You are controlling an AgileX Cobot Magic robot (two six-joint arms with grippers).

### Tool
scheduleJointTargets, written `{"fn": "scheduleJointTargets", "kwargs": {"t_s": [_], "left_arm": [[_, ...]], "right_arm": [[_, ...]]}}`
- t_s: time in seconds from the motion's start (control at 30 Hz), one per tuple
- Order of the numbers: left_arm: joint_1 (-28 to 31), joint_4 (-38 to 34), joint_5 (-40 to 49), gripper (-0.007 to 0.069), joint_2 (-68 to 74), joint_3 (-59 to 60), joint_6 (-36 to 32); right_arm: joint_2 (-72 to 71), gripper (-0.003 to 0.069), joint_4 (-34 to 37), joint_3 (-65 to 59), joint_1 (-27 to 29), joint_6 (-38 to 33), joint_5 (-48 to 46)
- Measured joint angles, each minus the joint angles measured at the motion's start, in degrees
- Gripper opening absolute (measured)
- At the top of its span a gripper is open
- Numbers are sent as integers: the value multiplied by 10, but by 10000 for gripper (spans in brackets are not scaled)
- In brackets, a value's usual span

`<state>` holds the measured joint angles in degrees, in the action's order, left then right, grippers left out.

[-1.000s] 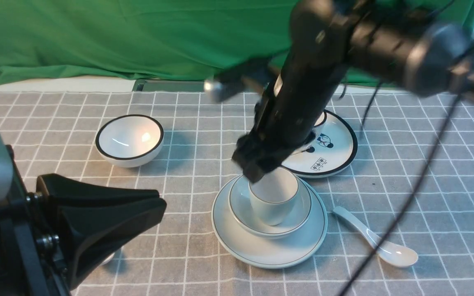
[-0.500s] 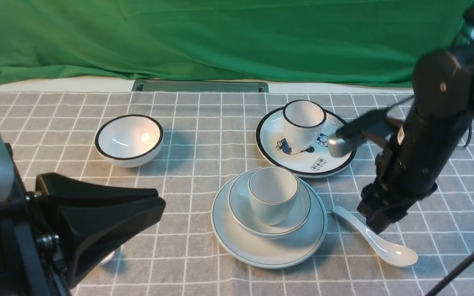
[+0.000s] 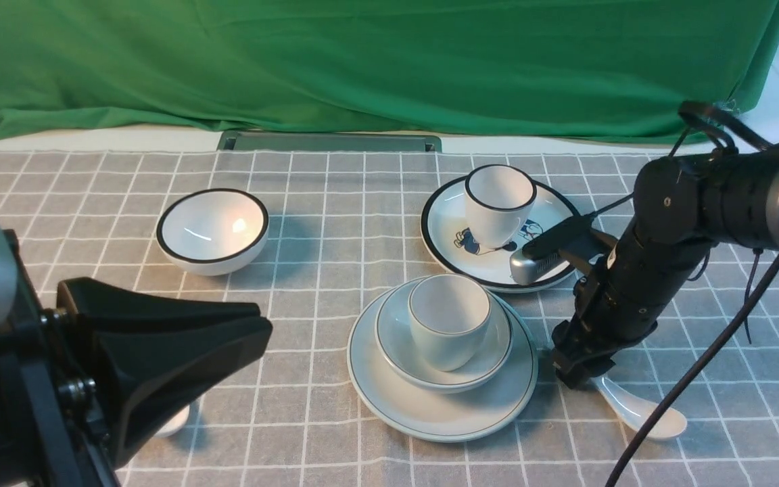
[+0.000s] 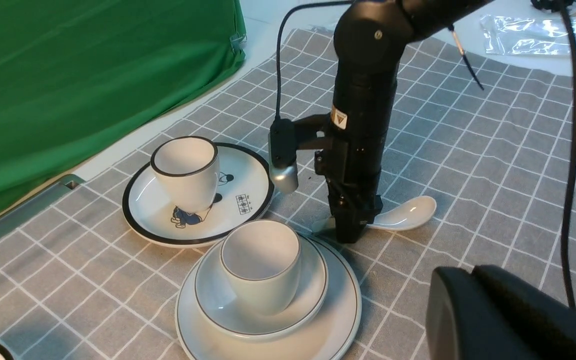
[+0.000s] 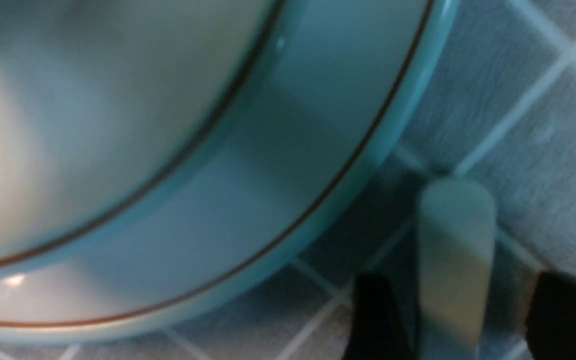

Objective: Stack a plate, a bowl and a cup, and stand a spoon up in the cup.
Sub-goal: Use the right arm to grab a blue soup spoon, then use the right arm to put the blue soup spoon into the blue teacup in the middle

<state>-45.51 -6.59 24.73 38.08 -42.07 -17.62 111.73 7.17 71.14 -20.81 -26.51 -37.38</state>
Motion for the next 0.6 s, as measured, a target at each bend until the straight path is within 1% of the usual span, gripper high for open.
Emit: {"fn": "scheduleJointTargets", "kwargs": {"t_s": [0.1,0.13,0.17,0.2,0.23,0.3,0.43,0.47,0.53,0.6], "left_arm": [[0,0,0,11,0,0,0],[0,0,1,11,0,0,0],[0,0,1,11,0,0,0],[0,0,1,11,0,0,0],[0,0,4,11,0,0,0],[0,0,7,11,0,0,0],[0,1,8,11,0,0,0],[0,1,8,11,0,0,0],[0,1,8,11,0,0,0],[0,2,8,11,0,0,0]], "right_arm": [[2,424,-3,1,0,-1,0],[2,390,-6,1,0,-2,0],[3,335,-8,2,1,-2,0],[3,325,-9,2,1,-2,0],[3,260,-11,2,1,-2,-1],[1,160,-10,3,1,-2,-10],[-36,169,-2,-4,1,20,-75],[-40,169,-2,-5,1,24,-78],[-105,169,16,-28,0,38,-68],[-166,169,39,-53,-6,42,-28]]}}
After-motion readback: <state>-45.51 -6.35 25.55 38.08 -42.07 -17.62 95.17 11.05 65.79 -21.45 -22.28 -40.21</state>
